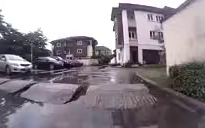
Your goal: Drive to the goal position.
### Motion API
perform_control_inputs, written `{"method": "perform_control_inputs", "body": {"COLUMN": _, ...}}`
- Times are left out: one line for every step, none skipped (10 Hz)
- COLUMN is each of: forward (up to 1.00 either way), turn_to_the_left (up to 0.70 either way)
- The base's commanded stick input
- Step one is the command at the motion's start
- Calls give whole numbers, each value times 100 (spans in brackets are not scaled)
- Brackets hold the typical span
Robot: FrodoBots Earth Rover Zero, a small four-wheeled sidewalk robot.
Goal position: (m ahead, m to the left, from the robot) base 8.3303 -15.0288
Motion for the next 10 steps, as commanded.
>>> {"method": "perform_control_inputs", "body": {"forward": 50, "turn_to_the_left": 0}}
{"method": "perform_control_inputs", "body": {"forward": 50, "turn_to_the_left": 0}}
{"method": "perform_control_inputs", "body": {"forward": 50, "turn_to_the_left": 0}}
{"method": "perform_control_inputs", "body": {"forward": 50, "turn_to_the_left": 0}}
{"method": "perform_control_inputs", "body": {"forward": 50, "turn_to_the_left": 0}}
{"method": "perform_control_inputs", "body": {"forward": 50, "turn_to_the_left": 0}}
{"method": "perform_control_inputs", "body": {"forward": 50, "turn_to_the_left": 0}}
{"method": "perform_control_inputs", "body": {"forward": 50, "turn_to_the_left": 0}}
{"method": "perform_control_inputs", "body": {"forward": 50, "turn_to_the_left": 0}}
{"method": "perform_control_inputs", "body": {"forward": 50, "turn_to_the_left": -10}}
